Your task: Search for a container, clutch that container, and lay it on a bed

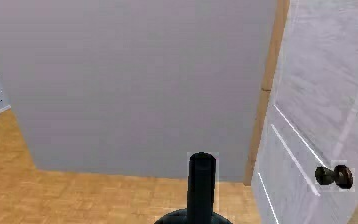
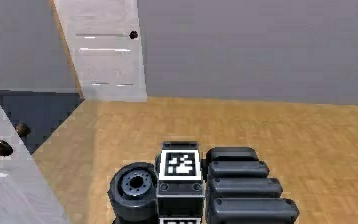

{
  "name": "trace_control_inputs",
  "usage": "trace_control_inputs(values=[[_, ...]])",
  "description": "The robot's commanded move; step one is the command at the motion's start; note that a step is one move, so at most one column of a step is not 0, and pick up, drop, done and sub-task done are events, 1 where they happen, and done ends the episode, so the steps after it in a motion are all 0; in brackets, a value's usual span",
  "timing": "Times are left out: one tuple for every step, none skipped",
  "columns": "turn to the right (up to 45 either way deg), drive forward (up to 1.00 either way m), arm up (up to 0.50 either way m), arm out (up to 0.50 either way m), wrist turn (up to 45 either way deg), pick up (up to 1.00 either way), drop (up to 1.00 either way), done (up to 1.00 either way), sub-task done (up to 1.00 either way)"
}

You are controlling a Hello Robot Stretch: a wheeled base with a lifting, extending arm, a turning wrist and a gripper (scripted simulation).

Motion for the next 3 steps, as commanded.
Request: trace_control_inputs(values=[[21.0, 0.0, 0.0, 0.0, 0.0, 0.0, 0.0, 0.0, 0.0], [0.0, 0.25, 0.0, 0.0, 0.0, 0.0, 0.0, 0.0, 0.0], [-45.0, 0.0, 0.0, 0.0, 0.0, 0.0, 0.0, 0.0, 0.0]])
